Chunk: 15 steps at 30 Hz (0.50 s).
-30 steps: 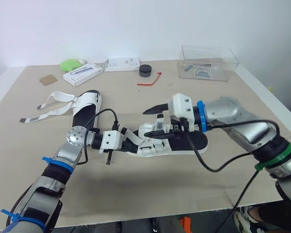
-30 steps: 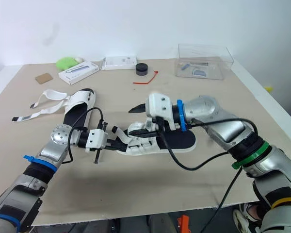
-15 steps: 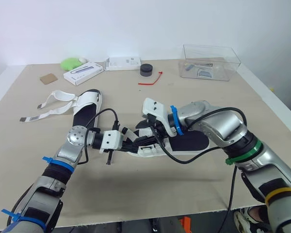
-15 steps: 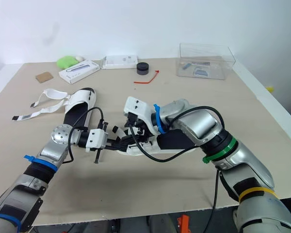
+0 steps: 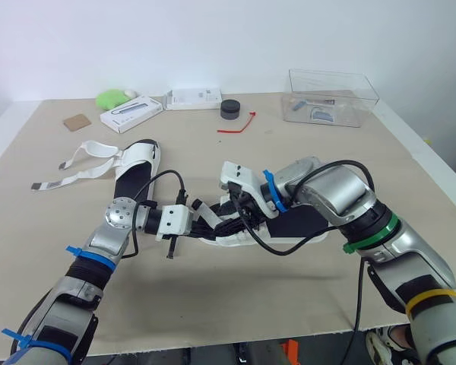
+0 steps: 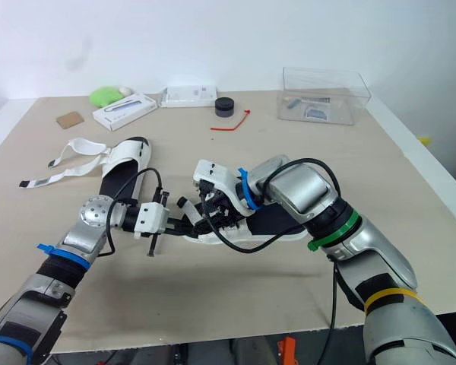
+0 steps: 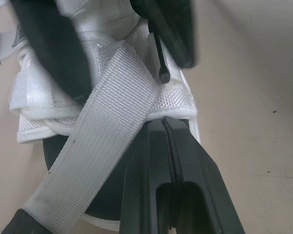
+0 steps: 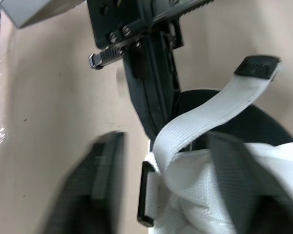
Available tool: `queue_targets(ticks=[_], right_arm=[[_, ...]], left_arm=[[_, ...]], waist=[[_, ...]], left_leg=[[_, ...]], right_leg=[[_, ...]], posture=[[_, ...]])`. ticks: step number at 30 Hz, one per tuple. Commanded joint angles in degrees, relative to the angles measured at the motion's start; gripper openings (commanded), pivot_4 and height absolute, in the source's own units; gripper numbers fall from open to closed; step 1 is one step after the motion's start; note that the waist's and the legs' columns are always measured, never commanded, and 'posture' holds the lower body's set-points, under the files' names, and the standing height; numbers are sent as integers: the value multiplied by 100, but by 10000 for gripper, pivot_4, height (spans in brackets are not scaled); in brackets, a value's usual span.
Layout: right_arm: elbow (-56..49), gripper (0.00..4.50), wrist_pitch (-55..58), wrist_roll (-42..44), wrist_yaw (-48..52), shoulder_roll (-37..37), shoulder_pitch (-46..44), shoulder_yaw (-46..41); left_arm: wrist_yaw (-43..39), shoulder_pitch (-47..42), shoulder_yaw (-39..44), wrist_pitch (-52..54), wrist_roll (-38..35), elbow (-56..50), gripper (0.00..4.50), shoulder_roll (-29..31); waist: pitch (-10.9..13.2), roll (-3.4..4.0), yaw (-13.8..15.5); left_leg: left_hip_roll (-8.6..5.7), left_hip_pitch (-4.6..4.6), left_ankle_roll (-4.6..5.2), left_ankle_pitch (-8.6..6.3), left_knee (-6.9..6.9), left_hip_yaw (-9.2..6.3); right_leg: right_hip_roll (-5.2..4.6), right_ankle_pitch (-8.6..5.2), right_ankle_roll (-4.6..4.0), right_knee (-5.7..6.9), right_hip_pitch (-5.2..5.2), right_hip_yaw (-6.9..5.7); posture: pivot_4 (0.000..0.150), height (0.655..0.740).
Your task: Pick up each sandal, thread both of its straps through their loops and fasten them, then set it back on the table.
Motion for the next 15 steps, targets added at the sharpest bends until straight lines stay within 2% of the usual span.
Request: queue_targets(ticks=[1, 3, 10, 15], right_arm=[[34, 8884, 24, -95, 89, 81, -133, -149], [89, 765, 48, -130, 138, 92, -147, -184], [80, 765, -153, -200, 287, -51, -83, -431], [-92, 765, -1325, 122, 344, -23, 233, -1658]], left_arm=[[-36, 145, -102, 35, 128, 4, 0, 62], [-41, 162, -107, 33, 129, -10, 0, 64], [-35, 172, -111, 54, 122, -22, 0, 48], [-35, 191, -96, 72, 112, -55, 0, 79]], waist=[[0, 0, 1], [0, 0, 0], [0, 0, 0], [0, 0, 2]], left_leg=[[0, 0, 0, 0, 0, -1], [1, 0, 0, 0, 0, -2], [0, -3, 0, 0, 0, -4], [0, -5, -1, 0, -1, -4]], right_leg=[[0, -1, -1, 0, 0, -1], [1, -1, -2, 1, 0, -3], [0, -3, -4, 0, 0, -5], [0, -3, -3, -3, 1, -8]], posture=[[1500, 7400], [1500, 7400], [1500, 7400], [1500, 7400]])
